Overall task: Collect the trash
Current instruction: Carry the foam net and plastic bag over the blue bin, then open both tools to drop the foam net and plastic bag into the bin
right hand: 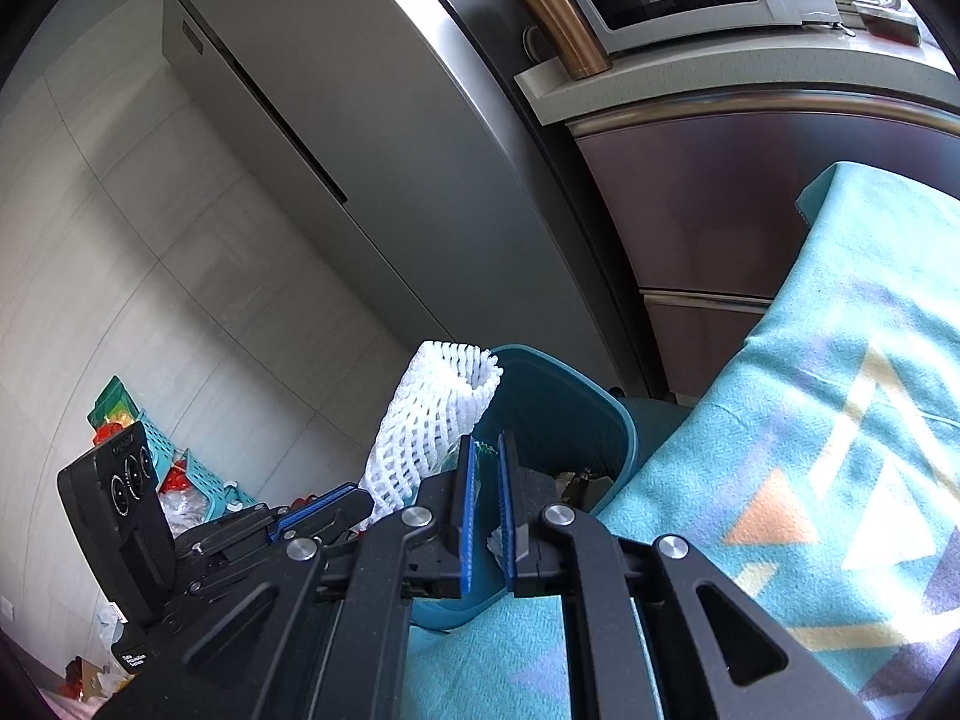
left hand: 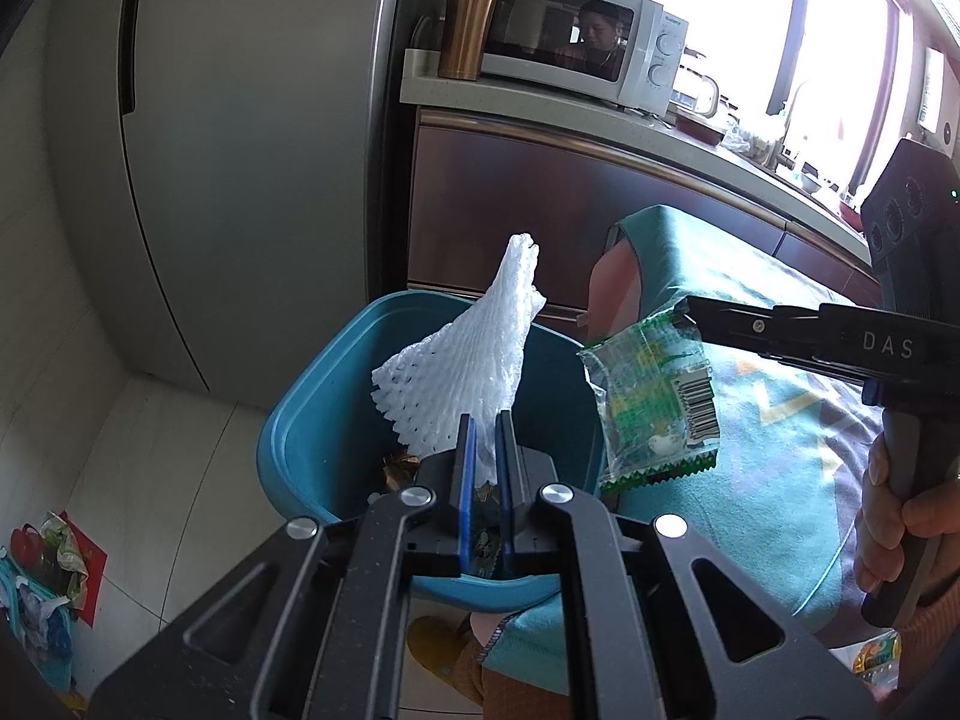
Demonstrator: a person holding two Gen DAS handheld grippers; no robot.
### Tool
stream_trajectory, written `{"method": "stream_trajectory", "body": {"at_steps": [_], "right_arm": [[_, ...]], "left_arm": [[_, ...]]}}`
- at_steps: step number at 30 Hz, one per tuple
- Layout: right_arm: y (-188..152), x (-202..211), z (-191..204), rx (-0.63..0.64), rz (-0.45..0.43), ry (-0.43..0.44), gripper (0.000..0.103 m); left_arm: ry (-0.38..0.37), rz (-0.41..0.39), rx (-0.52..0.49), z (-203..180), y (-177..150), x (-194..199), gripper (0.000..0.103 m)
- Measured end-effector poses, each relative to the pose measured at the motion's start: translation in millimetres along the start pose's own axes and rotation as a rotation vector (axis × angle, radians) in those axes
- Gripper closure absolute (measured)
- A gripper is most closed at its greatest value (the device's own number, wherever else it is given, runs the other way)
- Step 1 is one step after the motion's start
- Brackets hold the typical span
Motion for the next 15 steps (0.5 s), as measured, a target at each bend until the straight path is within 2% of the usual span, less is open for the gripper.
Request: {"method": "stream_trajectory", "body": {"at_steps": [15], "right_arm": [[6.2,-29.2,15.3,0.001,0.055,-0.029,0.096]], "left_arm": [[0.016,0.050,0.024,4.6,-3.1,-27.7,0.094]]}}
Point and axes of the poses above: each gripper's, at about its wrist camera, not at the fingertips, and x roughly against the way its jaws point, z to its left, y to its top, the point moved 1 cm from there along -x, roughly the way its jaws point, and after that the axes turned 7 degrees about x, right-handed, at the moved point
